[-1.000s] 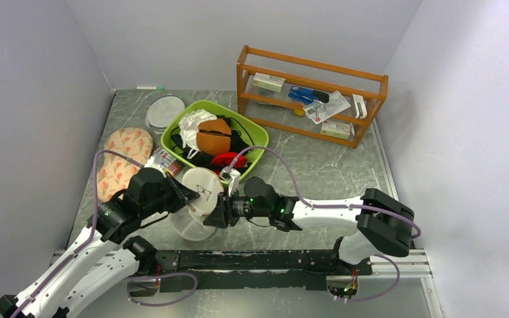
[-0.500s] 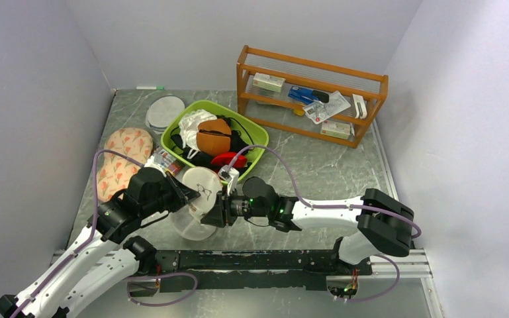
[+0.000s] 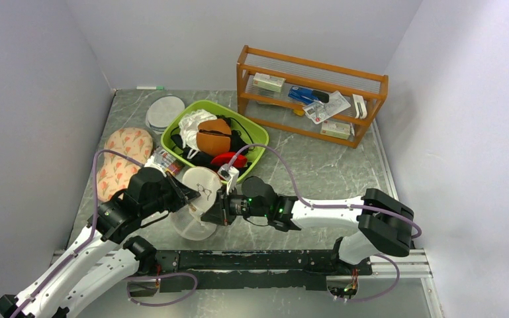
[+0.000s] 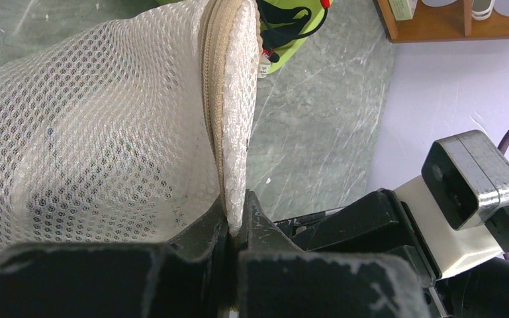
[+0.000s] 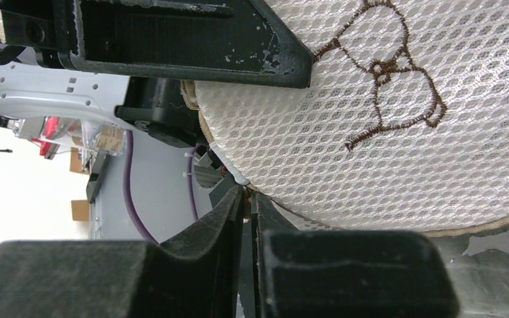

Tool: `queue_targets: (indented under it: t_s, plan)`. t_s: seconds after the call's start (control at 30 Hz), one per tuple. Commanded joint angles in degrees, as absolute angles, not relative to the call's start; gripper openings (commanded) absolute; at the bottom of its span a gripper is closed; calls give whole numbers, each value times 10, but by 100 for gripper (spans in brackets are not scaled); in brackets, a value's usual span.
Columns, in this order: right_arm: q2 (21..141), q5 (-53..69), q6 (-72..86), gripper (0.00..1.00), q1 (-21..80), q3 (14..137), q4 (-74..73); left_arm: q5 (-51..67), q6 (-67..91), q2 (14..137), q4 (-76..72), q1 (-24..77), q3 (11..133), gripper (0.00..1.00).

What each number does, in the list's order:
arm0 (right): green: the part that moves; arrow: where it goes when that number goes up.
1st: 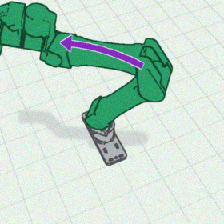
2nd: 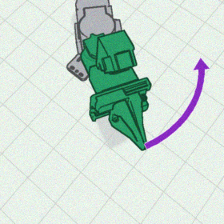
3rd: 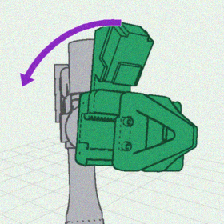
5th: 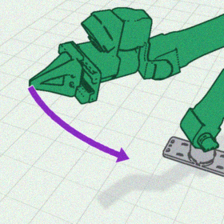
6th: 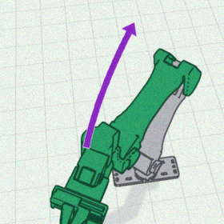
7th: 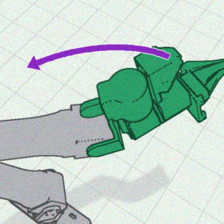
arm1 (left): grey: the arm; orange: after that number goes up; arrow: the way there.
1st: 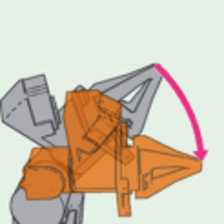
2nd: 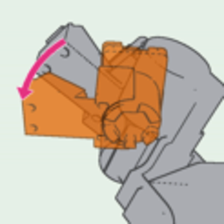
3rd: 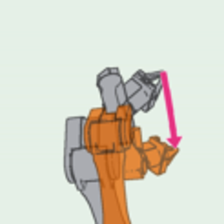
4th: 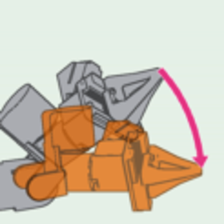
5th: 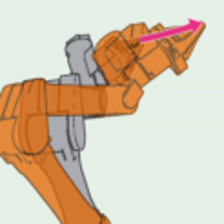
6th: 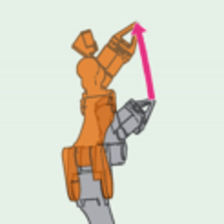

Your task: Unzip the laundry bag and remove the bra

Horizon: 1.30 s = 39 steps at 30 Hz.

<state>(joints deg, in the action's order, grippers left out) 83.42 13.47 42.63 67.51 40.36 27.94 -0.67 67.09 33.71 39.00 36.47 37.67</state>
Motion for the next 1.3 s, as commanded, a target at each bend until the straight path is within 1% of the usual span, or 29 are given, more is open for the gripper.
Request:
queue_targets:
  t_s: [0.0,0.23,0.57,0.83,0.97,1.13,1.2,1.27]
  plan:
    - [842,109,418,7,676,421,269,-3,667,337,387,366,390,7]
    - [829,82,421,0,675,399,236,-9,663,337,395,367,397,7]
    - [802,47,424,0,665,360,196,-4,661,332,398,366,400,7]
    - [756,-30,415,0,643,308,163,31,650,342,392,367,393,7]
    - [728,-30,403,0,620,294,149,56,639,359,377,367,387,7]
    - [691,-38,370,0,616,296,114,72,613,384,357,367,382,7]
    - [677,-31,361,0,616,290,117,67,599,394,360,366,388,9]
    - [669,-18,355,0,616,288,126,60,584,407,367,366,400,16]
